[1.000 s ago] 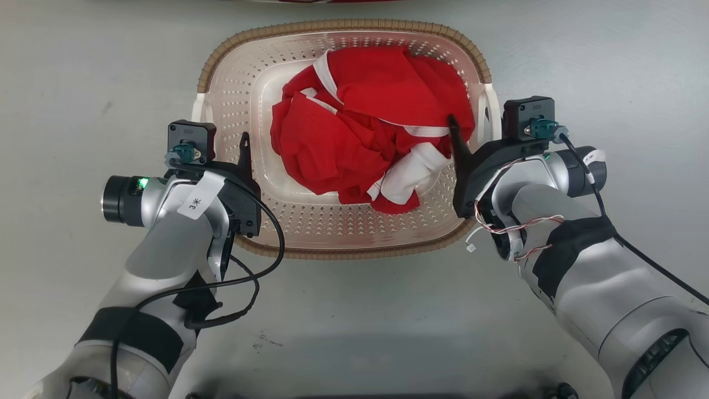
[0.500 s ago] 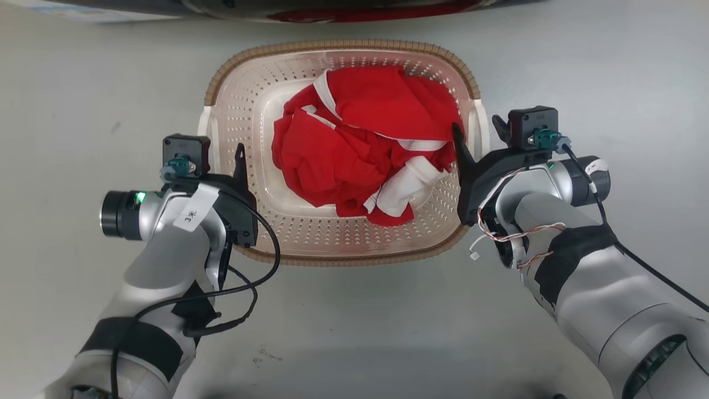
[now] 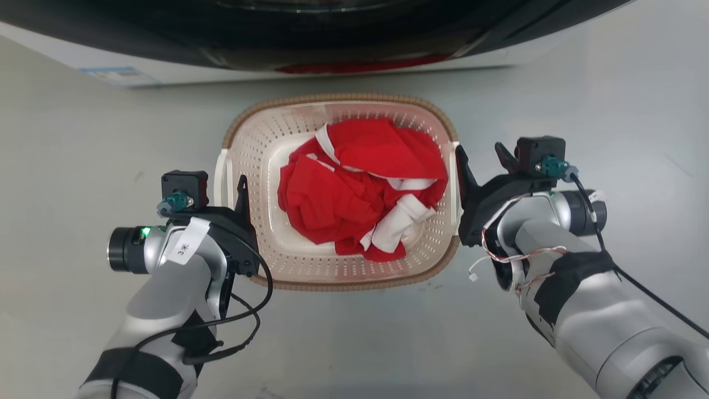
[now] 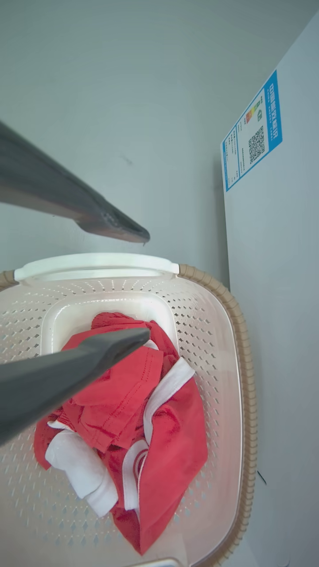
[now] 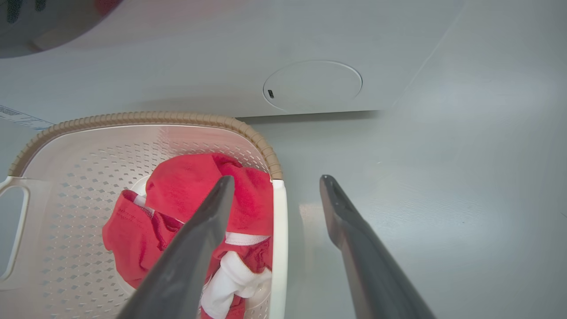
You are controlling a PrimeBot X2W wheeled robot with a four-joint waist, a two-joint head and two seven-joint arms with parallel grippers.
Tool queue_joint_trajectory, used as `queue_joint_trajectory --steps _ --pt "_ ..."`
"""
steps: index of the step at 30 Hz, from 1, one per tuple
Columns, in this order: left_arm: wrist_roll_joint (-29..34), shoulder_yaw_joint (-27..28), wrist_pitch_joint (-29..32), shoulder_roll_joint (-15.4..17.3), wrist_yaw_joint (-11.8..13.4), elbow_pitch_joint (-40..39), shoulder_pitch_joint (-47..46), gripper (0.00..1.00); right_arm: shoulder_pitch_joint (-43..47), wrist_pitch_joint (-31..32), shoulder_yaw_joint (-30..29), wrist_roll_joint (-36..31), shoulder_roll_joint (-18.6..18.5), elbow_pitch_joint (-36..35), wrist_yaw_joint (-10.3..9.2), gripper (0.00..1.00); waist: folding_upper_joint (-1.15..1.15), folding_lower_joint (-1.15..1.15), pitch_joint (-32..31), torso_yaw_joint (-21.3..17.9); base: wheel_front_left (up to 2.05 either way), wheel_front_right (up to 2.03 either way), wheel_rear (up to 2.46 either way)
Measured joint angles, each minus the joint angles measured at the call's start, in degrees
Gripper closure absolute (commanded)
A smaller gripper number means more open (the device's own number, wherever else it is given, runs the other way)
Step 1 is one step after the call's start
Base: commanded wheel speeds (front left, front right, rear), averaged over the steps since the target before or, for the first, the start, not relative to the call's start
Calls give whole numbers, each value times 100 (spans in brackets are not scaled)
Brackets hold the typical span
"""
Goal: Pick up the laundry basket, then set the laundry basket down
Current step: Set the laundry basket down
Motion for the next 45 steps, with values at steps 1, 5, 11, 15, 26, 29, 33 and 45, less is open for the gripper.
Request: queue_joint_trajectory --steps 1,5,11,15,26,29,33,45 --pt "0 35 0 20 1 -74 48 0 49 -1 -52 31 0 7 0 0 0 0 -75 -5 0 0 0" --pt "7 103 0 66 2 -336 277 0 280 -1 -235 34 -2 2 0 0 0 0 -388 -23 0 0 0" --pt "111 223 0 167 12 -779 664 0 632 -1 -581 29 -56 -216 0 0 0 0 -882 -38 0 0 0" --pt "221 356 -1 226 65 -1209 1106 0 1011 -1 -812 -97 -208 -469 0 0 0 -1 -1301 -39 0 0 0" --pt "593 747 -1 401 169 -2345 2380 0 2202 -1 -1505 -508 -397 -1165 0 0 -1 -1 -2238 14 0 0 0" --pt "683 872 -1 437 216 -2684 2804 0 2585 -1 -1774 -623 -441 -1381 0 0 -1 -1 -2498 32 0 0 0" --pt "910 982 -1 432 219 -3129 3285 0 3131 -1 -2137 -893 -522 -1704 0 0 -1 -1 -2839 59 0 0 0" --pt "1444 1439 -1 583 268 -4419 4935 0 4936 -1 -3165 -1876 -550 -2948 0 0 -1 -1 -3821 136 0 0 0"
